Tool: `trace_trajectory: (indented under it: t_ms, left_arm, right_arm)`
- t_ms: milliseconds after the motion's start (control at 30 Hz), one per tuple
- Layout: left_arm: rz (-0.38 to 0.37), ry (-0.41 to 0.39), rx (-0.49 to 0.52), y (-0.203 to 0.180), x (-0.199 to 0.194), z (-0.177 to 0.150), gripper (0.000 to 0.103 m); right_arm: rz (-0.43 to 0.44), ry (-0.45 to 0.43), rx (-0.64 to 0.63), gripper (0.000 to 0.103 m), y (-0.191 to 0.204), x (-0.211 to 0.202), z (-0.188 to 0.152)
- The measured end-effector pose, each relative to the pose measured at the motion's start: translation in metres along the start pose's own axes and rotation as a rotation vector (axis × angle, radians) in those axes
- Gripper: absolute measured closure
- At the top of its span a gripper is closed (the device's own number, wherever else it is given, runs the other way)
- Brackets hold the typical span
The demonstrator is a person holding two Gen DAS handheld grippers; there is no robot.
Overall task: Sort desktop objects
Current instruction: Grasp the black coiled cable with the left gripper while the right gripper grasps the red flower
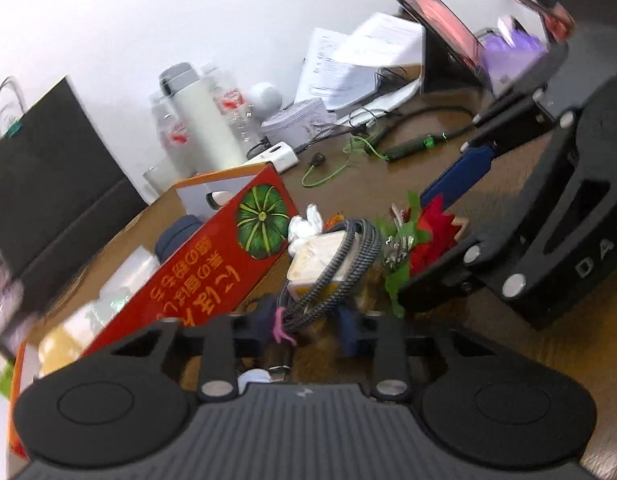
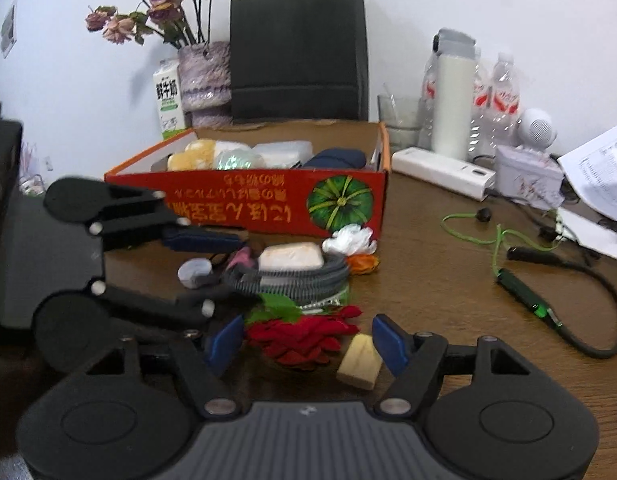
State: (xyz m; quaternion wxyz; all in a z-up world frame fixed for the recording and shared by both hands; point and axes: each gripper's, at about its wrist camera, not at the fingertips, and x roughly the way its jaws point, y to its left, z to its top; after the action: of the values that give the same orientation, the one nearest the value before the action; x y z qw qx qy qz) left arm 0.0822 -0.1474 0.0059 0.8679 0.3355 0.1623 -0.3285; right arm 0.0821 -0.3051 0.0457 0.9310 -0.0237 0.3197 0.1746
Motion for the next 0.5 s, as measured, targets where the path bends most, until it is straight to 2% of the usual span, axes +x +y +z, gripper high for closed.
trace_trajectory:
  t_ms: [100,167,200,267,400,500]
  left_arm:
    - [-0.017,-0.018,0.049,-0.002,-0.002,-0.003,0.077]
    - [0.017,-0.018,0.014,-0.001,-0.008,0.001,0.084]
    - [0.033,-0.027,-0.016,0.001,-0.013,0.003,0.086]
    - [0.063,-0.058,-0.109,0.009,-0.025,0.006,0.092]
    - [0.079,-0.124,-0.324,0.032,-0.057,0.014,0.095]
    - [0.122,-0.156,-0.457,0.042,-0.079,0.017,0.095]
  right_arm:
    - [0.019,0.0,-0.003,0.034,0.0,0.005,-0.001]
    - [0.008,-0.002,-0.008,0.046,0.0,0.006,0.0]
    - [-0.003,-0.006,-0.011,0.049,0.0,0.005,0.0]
    - [0.005,-0.014,0.006,0.059,-0.002,0.003,-0.001]
    - [0.019,-0.038,0.044,0.063,-0.005,-0.007,-0.003]
    - [0.006,-0.092,0.049,0.064,-0.002,-0.025,-0.001]
